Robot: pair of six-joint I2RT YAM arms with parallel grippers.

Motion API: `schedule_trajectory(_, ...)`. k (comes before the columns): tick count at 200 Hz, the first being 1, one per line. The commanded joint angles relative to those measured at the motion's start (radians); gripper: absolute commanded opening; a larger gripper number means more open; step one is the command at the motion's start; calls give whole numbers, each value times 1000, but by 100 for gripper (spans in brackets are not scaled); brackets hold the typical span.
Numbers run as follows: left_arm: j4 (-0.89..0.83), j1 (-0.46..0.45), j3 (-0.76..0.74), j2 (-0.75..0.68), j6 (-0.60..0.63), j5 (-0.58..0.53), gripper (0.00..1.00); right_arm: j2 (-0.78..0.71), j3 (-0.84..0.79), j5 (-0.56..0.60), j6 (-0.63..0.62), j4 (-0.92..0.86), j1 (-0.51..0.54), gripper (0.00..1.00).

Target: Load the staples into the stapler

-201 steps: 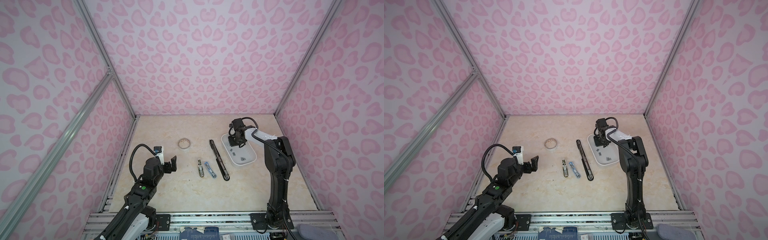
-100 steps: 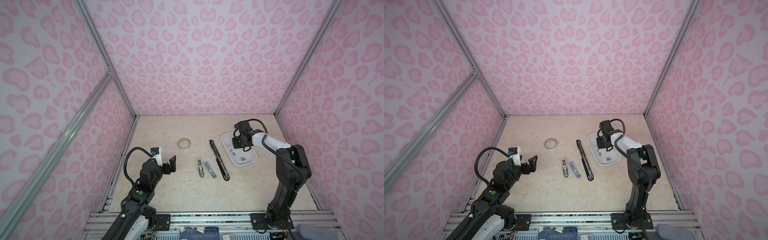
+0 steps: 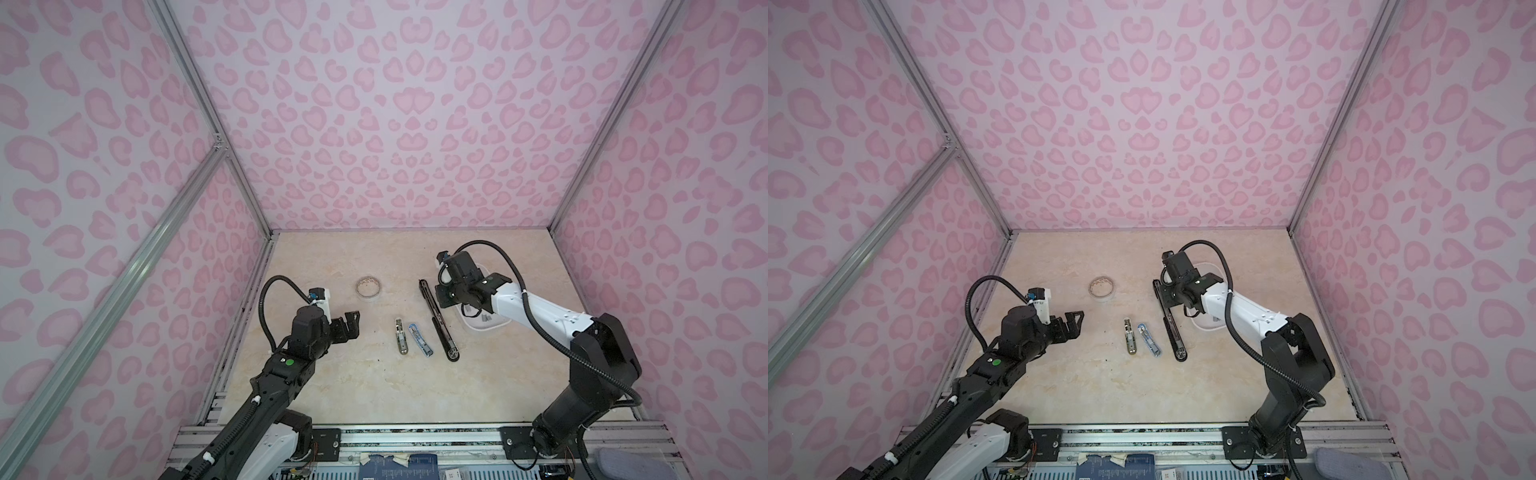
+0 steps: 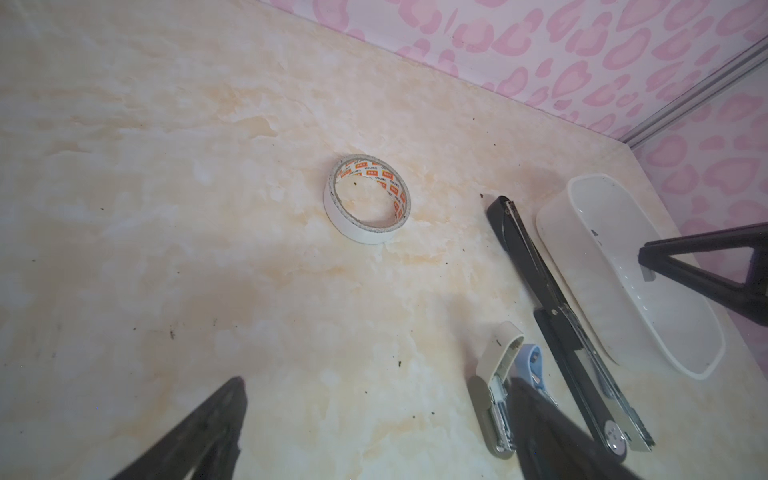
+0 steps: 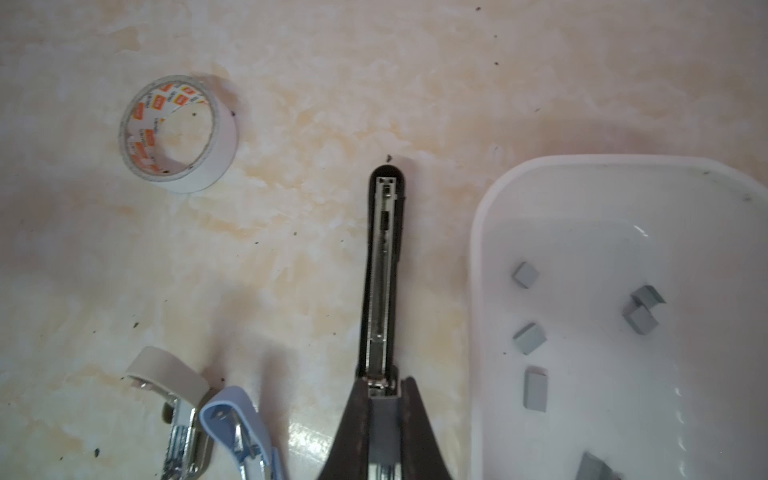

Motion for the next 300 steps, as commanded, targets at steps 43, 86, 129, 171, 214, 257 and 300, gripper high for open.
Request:
schedule_trajectory(43, 18, 1, -41, -81, -31, -8, 100, -81, -206, 149, 278, 230, 270, 3)
schedule_trajectory(86, 73, 1, -102, -110, -27, -27, 98, -25, -240, 259, 424, 314, 392, 1)
schedule_trajectory(129, 90, 2, -134, -123, -43, 7, 99, 53, -157, 340, 454, 233, 438, 0)
schedule_trajectory(171, 95, 1, -147, -151, -52, 29, 98, 93, -149, 341, 473, 238, 448, 0)
schedule_trajectory(214, 99, 1, -142, -143, -51, 22, 98, 121, -138, 366, 471, 217, 455, 1)
schedule_trajectory(257, 105, 1, -135, -113, -48, 23, 98, 169, -109, 344, 467, 210, 454, 1)
schedule_trajectory(300, 109, 1, -131, -101, -48, 26, 98, 195, -88, 353, 466, 191, 454, 1)
